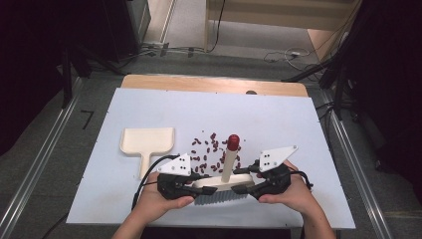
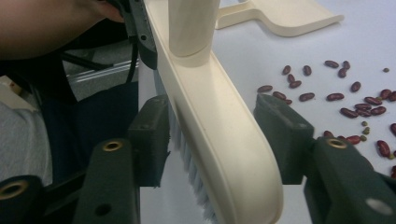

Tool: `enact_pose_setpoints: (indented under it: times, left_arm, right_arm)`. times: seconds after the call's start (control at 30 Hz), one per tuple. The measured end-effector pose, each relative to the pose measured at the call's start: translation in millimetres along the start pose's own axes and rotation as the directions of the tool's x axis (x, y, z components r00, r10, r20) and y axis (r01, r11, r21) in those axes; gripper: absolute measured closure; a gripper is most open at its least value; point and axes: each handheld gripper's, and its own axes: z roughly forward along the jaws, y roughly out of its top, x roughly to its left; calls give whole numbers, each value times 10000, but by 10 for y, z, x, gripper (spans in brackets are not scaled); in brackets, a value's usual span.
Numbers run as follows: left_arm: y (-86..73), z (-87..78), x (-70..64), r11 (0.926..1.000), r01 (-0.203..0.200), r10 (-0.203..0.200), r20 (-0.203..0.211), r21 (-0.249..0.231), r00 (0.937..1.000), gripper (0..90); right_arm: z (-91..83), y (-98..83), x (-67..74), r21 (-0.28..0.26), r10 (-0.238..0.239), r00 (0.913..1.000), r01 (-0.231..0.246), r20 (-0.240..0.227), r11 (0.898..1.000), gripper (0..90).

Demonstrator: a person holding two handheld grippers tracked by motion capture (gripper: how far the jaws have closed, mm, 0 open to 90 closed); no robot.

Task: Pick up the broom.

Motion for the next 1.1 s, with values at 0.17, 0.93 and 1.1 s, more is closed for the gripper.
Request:
enact_pose_setpoints:
  times: [0.17, 0.93, 1.1]
  left_arm:
    - [-10, 0, 11, 10000, -66, 64, 351, 66, 9994, 683]
    - [-121, -157, 125, 9986, 337, -319, 425, -418, 9986, 402]
    - [-174, -244, 191, 9948, 786, -812, -389, -654, 9959, 232]
  right_arm:
    - [39, -18, -3, 90, -84, 9988, 89, -485, 9999, 506]
    - [153, 5, 17, 297, 436, 9875, -395, -1515, 9988, 655]
    - [142, -22, -18, 295, 699, 9895, -667, -1262, 9973, 655]
